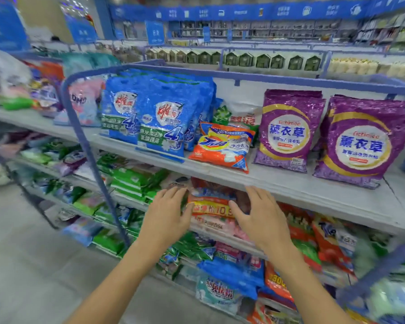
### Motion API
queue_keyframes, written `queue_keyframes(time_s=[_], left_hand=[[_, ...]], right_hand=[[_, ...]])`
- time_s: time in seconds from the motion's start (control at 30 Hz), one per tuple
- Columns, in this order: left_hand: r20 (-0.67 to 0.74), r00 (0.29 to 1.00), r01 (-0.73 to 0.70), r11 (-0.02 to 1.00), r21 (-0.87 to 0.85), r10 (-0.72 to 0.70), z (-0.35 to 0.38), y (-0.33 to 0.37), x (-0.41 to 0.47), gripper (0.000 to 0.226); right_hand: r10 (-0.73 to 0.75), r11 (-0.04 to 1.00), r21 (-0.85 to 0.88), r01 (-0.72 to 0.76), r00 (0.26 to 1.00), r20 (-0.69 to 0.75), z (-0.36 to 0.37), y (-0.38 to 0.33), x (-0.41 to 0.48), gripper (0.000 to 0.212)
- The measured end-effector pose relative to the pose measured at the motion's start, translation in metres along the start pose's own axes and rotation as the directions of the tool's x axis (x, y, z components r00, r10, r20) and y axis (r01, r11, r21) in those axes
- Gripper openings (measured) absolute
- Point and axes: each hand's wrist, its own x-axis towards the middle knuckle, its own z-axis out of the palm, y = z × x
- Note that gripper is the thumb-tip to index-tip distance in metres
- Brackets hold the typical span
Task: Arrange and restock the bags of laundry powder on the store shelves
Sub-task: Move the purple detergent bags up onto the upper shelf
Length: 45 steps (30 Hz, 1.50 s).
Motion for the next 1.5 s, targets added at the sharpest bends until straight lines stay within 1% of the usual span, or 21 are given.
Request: queue_keyframes(time_s=[0.13, 0.23, 0.37, 0.53, 0.6, 0.7, 0.8, 0.97, 1.07, 1.17, 1.3, 1.37, 1.5], left_hand=[[-0.001, 0.993, 0.120, 0.993, 0.016, -0.120, -0.029, -0.082, -0.044, 0.059], [-0.025, 0.977, 0.214, 0.976, 0.030, -0.213, -0.051, -0.136, -0.079, 0.055], [-0.060, 0.940, 0.338, 0.941, 0.031, -0.336, -0.079, -0.207, -0.111, 0.048], [-0.112, 0.882, 0.460, 0.888, -0.007, -0.458, -0.095, -0.295, -0.128, 0.056], [-0.112, 0.883, 0.458, 0.889, -0.007, -0.456, -0.103, -0.309, -0.127, 0.062], [-0.105, 0.861, 0.499, 0.866, -0.019, -0.498, -0.114, -0.345, -0.121, 0.048], [-0.088, 0.858, 0.508, 0.861, -0.011, -0.507, -0.122, -0.387, -0.102, 0.047], [-0.061, 0.857, 0.511, 0.859, -0.008, -0.511, -0.133, -0.457, -0.066, 0.046], [-0.026, 0.844, 0.535, 0.845, -0.007, -0.535, -0.141, -0.501, -0.047, 0.050], [-0.021, 0.849, 0.528, 0.849, -0.012, -0.528, -0.143, -0.542, -0.025, 0.051], [0.032, 0.855, 0.519, 0.854, -0.034, -0.518, -0.136, -0.601, 0.007, 0.053], [0.057, 0.869, 0.494, 0.869, -0.035, -0.492, -0.131, -0.635, 0.025, 0.052], [0.107, 0.897, 0.437, 0.898, -0.051, -0.430, -0.119, -0.706, 0.070, 0.042]], right_hand=[[-0.087, 0.995, 0.044, 0.084, 0.994, 0.065, 0.044, -0.078, -0.011, 0.065], [-0.149, 0.988, 0.055, 0.145, 0.985, 0.091, 0.076, -0.132, -0.020, 0.061], [-0.238, 0.969, 0.103, 0.224, 0.958, 0.157, 0.111, -0.204, -0.025, 0.065], [-0.319, 0.945, 0.145, 0.293, 0.923, 0.213, 0.150, -0.279, -0.017, 0.064], [-0.333, 0.940, 0.149, 0.306, 0.915, 0.226, 0.160, -0.295, -0.008, 0.062], [-0.353, 0.932, 0.176, 0.316, 0.902, 0.247, 0.192, -0.331, 0.016, 0.058], [-0.356, 0.926, 0.228, 0.301, 0.896, 0.265, 0.228, -0.366, 0.045, 0.054], [-0.321, 0.930, 0.290, 0.226, 0.884, 0.340, 0.289, -0.421, 0.095, 0.066], [-0.306, 0.936, 0.284, 0.206, 0.875, 0.374, 0.313, -0.452, 0.118, 0.065], [-0.295, 0.942, 0.274, 0.192, 0.864, 0.409, 0.338, -0.476, 0.138, 0.066], [-0.243, 0.957, 0.253, 0.144, 0.874, 0.422, 0.377, -0.504, 0.170, 0.071], [-0.214, 0.964, 0.237, 0.122, 0.883, 0.418, 0.400, -0.521, 0.185, 0.071], [-0.115, 0.975, 0.223, 0.023, 0.905, 0.410, 0.444, -0.556, 0.213, 0.072]])
